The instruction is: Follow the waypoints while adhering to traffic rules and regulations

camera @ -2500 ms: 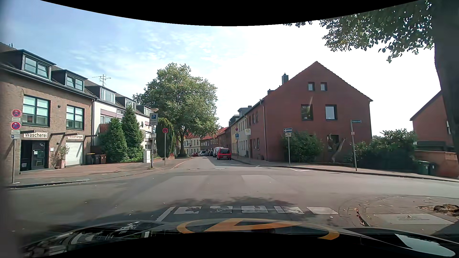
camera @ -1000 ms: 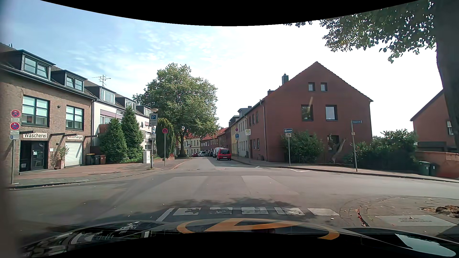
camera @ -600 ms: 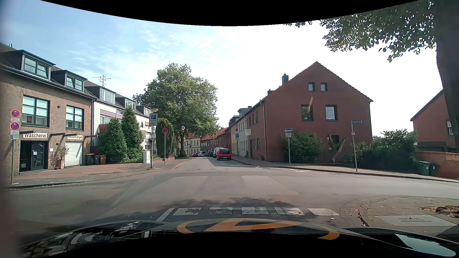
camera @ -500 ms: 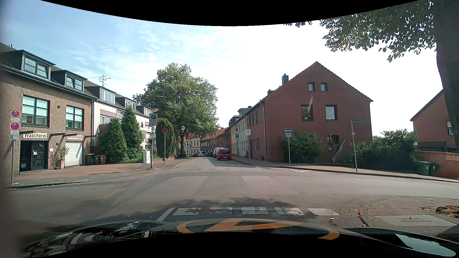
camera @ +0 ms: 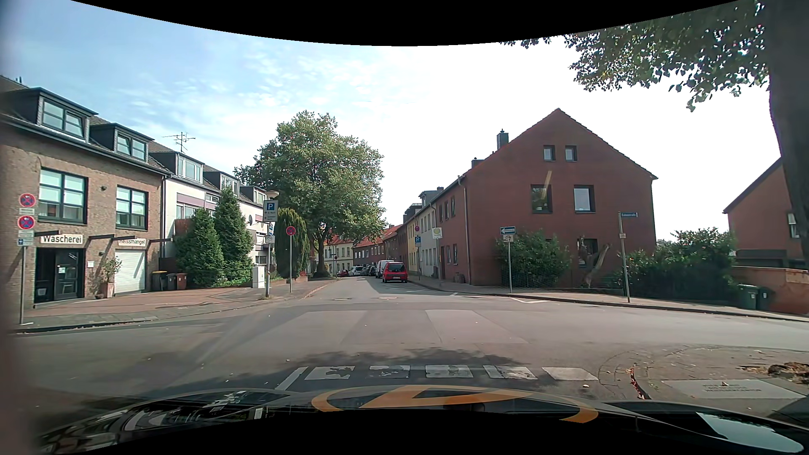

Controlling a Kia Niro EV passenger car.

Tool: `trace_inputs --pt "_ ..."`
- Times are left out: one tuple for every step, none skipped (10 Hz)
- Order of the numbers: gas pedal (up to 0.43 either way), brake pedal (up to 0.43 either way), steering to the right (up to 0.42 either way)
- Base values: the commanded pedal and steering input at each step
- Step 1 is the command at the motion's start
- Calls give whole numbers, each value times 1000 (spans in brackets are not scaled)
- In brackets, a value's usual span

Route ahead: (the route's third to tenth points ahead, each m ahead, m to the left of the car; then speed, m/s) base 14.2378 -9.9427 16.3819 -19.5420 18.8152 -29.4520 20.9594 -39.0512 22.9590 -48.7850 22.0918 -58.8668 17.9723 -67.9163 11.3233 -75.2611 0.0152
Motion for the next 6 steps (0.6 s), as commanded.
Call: trace_inputs --pt "0 189 6" --pt "0 189 6" --pt "0 189 6" --pt "0 189 6" --pt "0 189 6" --pt "0 189 6"
